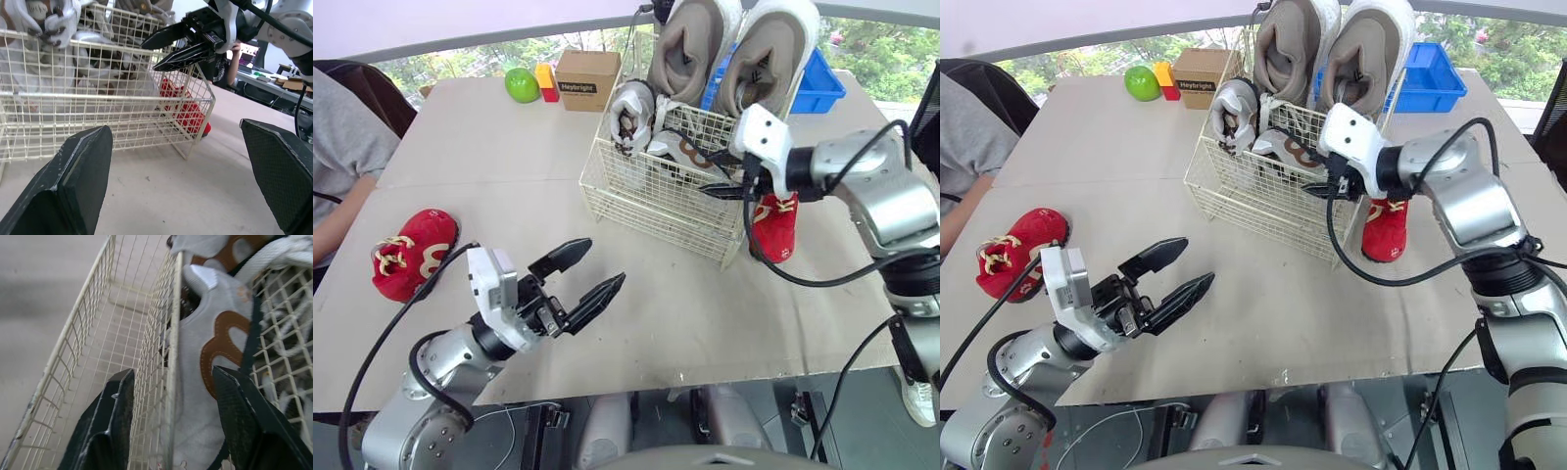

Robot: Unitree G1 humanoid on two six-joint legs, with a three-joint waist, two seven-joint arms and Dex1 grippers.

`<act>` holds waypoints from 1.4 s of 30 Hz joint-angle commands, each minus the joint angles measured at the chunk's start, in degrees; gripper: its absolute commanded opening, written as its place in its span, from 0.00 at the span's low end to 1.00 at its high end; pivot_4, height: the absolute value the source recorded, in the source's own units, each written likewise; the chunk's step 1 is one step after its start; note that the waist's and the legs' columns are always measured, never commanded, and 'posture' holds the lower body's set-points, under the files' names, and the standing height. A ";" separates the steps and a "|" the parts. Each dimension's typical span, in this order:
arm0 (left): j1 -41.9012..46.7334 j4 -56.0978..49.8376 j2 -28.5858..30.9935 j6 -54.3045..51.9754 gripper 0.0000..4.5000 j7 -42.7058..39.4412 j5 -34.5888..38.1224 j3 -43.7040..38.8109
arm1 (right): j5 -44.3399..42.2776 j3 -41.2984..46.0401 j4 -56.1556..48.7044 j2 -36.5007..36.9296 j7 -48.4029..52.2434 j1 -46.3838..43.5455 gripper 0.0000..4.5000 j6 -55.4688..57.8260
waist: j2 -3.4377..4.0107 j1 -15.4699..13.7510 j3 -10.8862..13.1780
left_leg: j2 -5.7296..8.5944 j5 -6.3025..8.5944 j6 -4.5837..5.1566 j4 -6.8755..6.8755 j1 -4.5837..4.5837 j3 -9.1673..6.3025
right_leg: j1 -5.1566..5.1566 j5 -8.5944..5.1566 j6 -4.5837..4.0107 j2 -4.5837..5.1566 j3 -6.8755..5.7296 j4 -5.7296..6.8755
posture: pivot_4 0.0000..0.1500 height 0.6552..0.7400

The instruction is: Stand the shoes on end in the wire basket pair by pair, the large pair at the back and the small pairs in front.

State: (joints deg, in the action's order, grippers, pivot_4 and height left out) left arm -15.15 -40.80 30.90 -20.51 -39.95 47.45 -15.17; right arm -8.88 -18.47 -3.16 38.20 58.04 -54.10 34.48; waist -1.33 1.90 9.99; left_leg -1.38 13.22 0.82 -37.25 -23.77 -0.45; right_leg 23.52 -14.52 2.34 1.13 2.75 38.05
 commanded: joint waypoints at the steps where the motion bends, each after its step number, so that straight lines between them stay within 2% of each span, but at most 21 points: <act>1: 0.26 -0.93 0.35 0.70 1.00 -0.60 0.66 -0.32 | 4.46 -2.64 5.95 0.53 2.44 -1.81 0.24 -6.45 | -0.01 0.12 -0.01 | 0.00 0.00 0.00 -0.02 0.06 0.01 | -0.07 0.00 -0.01 0.00 0.00 0.00 | 1.00 1.00; 3: -0.01 -1.32 0.28 0.61 1.00 -0.26 0.68 -0.47 | 4.48 -2.44 8.04 0.62 5.00 -2.79 0.01 -10.70 | -0.01 0.19 -0.01 | -0.01 -0.01 0.01 -0.11 0.07 0.01 | -0.09 0.04 -0.09 -0.02 0.00 0.01 | 1.00 1.00; 8: -1.10 -2.78 0.26 0.52 1.00 0.58 1.00 -0.70 | 3.65 -1.06 17.80 0.29 14.50 -4.64 0.01 -32.79 | 0.02 0.27 0.00 | -0.01 -0.02 0.03 -0.20 0.07 0.10 | -0.11 0.11 -0.05 -0.05 0.09 0.00 | 1.00 1.00; 13: -2.08 -4.24 0.41 0.38 1.00 1.35 1.23 -1.05 | 4.41 -0.18 26.89 -1.52 19.12 -8.31 0.01 -43.08 | 0.03 0.59 0.01 | -0.09 -0.01 0.02 -0.12 0.06 0.14 | -0.06 0.13 -0.01 -0.09 0.11 0.00 | 1.00 1.00; 20: -2.78 -5.52 0.45 0.32 1.00 2.83 1.36 -1.03 | 3.25 2.08 27.44 -2.06 20.55 -8.63 0.01 -38.61 | 0.06 0.49 0.03 | -0.13 0.00 0.01 -0.07 0.06 0.11 | -0.04 0.13 -0.04 -0.03 0.09 0.00 | 1.00 1.00; 21: -2.68 -5.57 0.46 0.29 1.00 3.04 1.37 -0.95 | 2.78 2.63 26.80 -1.39 21.04 -8.30 0.15 -37.58 | 0.07 0.42 0.04 | -0.13 0.00 0.01 -0.07 0.06 0.10 | -0.04 0.13 -0.04 -0.04 0.08 0.00 | 1.00 1.00; 22: -2.58 -5.58 0.47 0.26 1.00 3.19 1.41 -0.92 | 3.03 3.45 26.39 -1.13 19.70 -8.23 0.21 -37.12 | 0.09 0.34 0.05 | -0.12 0.00 0.01 -0.07 0.05 0.09 | -0.04 0.13 -0.04 -0.04 0.06 0.00 | 1.00 1.00; 23: -2.52 -5.58 0.49 0.24 1.00 3.28 1.41 -0.89 | 3.50 4.34 25.92 -1.02 17.70 -8.34 0.33 -36.24 | 0.14 0.26 0.08 | -0.11 0.00 0.00 -0.07 0.05 0.08 | -0.04 0.13 -0.04 -0.04 0.05 0.00 | 1.00 1.00; 26: -2.28 -5.26 0.47 0.31 1.00 3.31 1.30 -0.79 | -0.80 5.83 18.53 2.96 22.09 -7.40 0.56 -24.25 | 0.26 -0.03 0.18 | -0.09 0.00 0.00 -0.07 0.00 0.08 | -0.02 0.13 -0.04 -0.01 0.05 0.00 | 1.00 1.00; 28: -2.16 -5.17 0.39 0.33 1.00 3.31 1.31 -0.70 | -3.75 7.54 13.35 3.85 20.72 -6.84 0.56 -16.79 | 0.30 -0.53 0.20 | -0.05 0.00 0.01 -0.07 -0.07 0.02 | 0.02 0.13 -0.04 0.04 -0.02 -0.01 | 1.00 1.00; 29: -2.02 -5.01 0.39 0.34 1.00 3.18 1.29 -0.56 | -4.57 8.56 11.82 2.83 17.66 -7.48 0.56 -12.28 | 0.30 -0.52 0.19 | -0.04 0.00 0.01 -0.05 -0.07 0.01 | 0.02 0.13 -0.04 0.32 -0.04 -0.02 | 1.00 1.00; 32: -1.80 -4.46 0.49 0.49 1.00 2.73 1.36 -0.47 | -4.64 10.27 6.94 -2.04 8.08 -8.95 0.56 -2.17 | 0.30 0.25 0.20 | -0.05 0.00 0.00 -0.02 -0.02 0.02 | 0.02 0.12 -0.04 0.28 -0.02 0.03 | 1.00 1.00; 36: -1.58 -4.08 0.93 0.38 1.00 2.19 1.72 -1.14 | -0.26 7.25 4.17 -6.44 0.59 -9.38 0.56 1.13 | 0.32 0.38 0.20 | -0.09 -0.01 -0.01 -0.03 0.01 0.02 | 0.07 0.12 -0.05 -0.03 0.02 0.11 | 1.00 1.00; 42: -1.39 -4.15 1.19 0.37 1.00 2.37 1.88 -1.04 | 1.92 4.15 4.94 -7.95 -0.60 -10.05 0.56 0.89 | 0.31 -0.10 0.20 | 0.01 -0.01 0.00 -0.05 -0.10 0.05 | 0.06 0.13 -0.03 0.03 0.01 -0.01 | 1.00 1.00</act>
State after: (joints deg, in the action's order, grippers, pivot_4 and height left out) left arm -16.58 -43.73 31.87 -20.74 -37.47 48.58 -15.28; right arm -7.69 -14.52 2.69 29.85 57.71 -61.87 36.07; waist -1.02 1.80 10.19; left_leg -1.36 13.22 0.82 -37.30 -23.86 -0.39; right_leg 23.58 -14.38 2.31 1.17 2.78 38.03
